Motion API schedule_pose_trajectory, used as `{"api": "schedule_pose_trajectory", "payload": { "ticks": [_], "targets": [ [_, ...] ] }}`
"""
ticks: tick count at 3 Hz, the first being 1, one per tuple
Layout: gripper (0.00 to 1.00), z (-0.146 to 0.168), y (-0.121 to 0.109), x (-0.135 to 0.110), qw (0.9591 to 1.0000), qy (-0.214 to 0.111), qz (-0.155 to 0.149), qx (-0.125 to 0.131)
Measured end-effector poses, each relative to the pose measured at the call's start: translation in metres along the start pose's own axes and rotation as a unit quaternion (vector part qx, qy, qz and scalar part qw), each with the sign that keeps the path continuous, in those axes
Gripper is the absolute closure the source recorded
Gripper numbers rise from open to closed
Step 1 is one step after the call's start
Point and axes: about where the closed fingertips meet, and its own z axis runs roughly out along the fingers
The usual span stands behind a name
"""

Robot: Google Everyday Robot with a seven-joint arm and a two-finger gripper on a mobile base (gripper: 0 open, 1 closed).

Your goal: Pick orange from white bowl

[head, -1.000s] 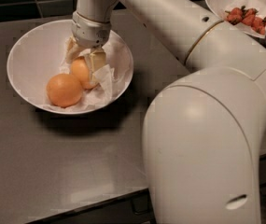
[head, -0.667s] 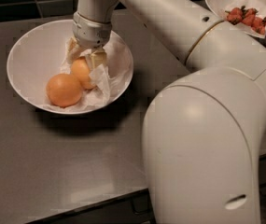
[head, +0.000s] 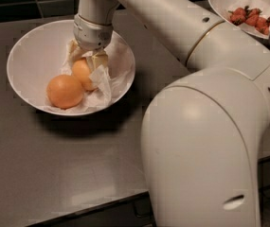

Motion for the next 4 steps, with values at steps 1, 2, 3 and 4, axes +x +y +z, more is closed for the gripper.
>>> {"api": "schedule_pose_trajectory", "payload": {
  "ticks": [1,2,3,4],
  "targets": [
    [0.36,0.0053,-0.0001,0.0014,1.0000,-0.002,0.000,-0.003],
    [0.35,0.0070,0.0004,0.0022,1.0000,-0.003,0.000,-0.004],
    [0.36,0.0100,0.0018,0.0040,1.0000,-0.007,-0.003,-0.006],
    [0.53,0.0111,0.0033,0.0051,0.9999,-0.011,-0.006,-0.005]
  ]
}}
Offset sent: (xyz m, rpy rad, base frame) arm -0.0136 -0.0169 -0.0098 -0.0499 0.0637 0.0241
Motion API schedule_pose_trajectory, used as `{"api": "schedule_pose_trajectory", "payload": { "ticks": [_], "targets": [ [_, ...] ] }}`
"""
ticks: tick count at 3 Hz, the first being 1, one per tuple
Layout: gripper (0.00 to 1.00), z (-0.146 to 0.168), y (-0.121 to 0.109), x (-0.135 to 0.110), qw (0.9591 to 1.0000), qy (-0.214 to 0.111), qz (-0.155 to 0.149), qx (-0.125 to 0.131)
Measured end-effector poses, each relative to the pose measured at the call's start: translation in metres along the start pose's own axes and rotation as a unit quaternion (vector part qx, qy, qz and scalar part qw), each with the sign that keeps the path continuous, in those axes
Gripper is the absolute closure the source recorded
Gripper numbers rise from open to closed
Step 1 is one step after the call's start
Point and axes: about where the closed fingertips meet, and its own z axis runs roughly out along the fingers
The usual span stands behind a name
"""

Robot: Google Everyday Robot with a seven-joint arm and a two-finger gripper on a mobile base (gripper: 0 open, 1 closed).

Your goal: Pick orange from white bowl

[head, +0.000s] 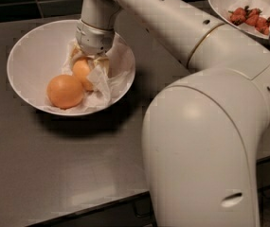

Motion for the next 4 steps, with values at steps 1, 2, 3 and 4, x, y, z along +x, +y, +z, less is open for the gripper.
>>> {"api": "schedule_pose_trajectory", "payload": {
  "ticks": [1,2,3,4],
  "targets": [
    [0.77,0.000,0.000,0.000,1.0000,0.000,0.000,0.000],
    [0.99,0.000,0.000,0.000,1.0000,0.000,0.000,0.000],
    [1.00,-0.003,-0.004,-0.003,0.9999,0.000,-0.001,0.017],
    [1.00,-0.023,0.001,-0.019,0.9985,0.020,-0.007,0.050]
  ]
}}
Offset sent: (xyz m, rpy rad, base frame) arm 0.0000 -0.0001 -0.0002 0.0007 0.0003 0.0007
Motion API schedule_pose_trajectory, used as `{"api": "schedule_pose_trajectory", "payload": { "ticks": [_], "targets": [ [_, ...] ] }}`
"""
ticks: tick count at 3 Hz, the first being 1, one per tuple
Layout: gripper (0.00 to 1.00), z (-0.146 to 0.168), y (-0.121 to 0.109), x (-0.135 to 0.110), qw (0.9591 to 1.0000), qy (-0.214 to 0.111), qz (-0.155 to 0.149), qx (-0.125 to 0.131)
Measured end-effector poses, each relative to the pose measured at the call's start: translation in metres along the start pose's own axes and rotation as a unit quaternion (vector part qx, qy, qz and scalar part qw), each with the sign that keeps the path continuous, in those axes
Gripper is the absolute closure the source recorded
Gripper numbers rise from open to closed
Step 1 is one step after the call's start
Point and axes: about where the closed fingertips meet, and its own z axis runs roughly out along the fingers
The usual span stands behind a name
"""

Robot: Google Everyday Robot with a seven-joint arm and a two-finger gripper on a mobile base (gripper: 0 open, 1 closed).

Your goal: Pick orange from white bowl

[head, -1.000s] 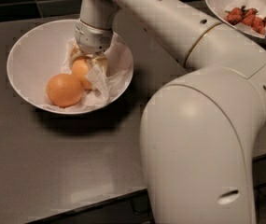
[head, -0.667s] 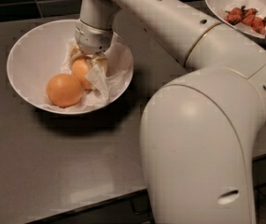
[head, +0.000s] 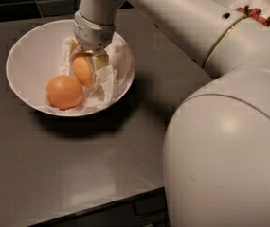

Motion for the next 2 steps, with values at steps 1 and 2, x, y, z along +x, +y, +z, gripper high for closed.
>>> {"api": "schedule_pose_trajectory", "payload": {
  "ticks": [1,2],
  "targets": [
    [1.00,-0.018,0.006,-0.013,0.9997,0.017,-0.006,0.019],
    [1.00,-0.033,0.011,-0.024,0.9989,0.032,-0.011,0.033]
  ]
}}
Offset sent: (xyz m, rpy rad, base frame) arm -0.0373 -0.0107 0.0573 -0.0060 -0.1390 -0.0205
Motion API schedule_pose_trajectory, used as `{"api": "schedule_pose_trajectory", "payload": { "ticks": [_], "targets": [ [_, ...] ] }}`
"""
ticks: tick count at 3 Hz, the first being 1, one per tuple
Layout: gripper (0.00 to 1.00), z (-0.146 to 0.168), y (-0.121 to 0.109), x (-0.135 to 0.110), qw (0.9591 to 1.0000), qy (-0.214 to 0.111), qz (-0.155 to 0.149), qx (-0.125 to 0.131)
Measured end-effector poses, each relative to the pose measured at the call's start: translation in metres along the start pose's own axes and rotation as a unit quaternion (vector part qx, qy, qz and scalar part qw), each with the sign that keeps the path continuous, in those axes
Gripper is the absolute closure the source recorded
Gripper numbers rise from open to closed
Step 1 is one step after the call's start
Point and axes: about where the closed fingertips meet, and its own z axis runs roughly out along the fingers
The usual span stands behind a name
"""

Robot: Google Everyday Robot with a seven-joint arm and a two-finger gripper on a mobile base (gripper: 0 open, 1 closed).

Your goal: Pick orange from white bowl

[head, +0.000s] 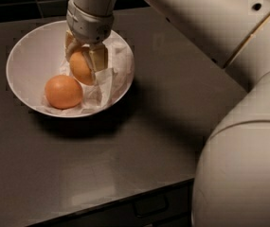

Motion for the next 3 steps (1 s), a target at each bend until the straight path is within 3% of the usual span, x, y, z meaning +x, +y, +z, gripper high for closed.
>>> {"api": "schedule_pose_trajectory", "payload": {
  "ticks": [1,3],
  "targets": [
    [1.00,-0.021,0.006,-0.011,0.9994,0.015,-0.007,0.030],
    [1.00,-0.062,0.019,-0.026,0.9929,0.058,-0.013,0.103]
  ]
}}
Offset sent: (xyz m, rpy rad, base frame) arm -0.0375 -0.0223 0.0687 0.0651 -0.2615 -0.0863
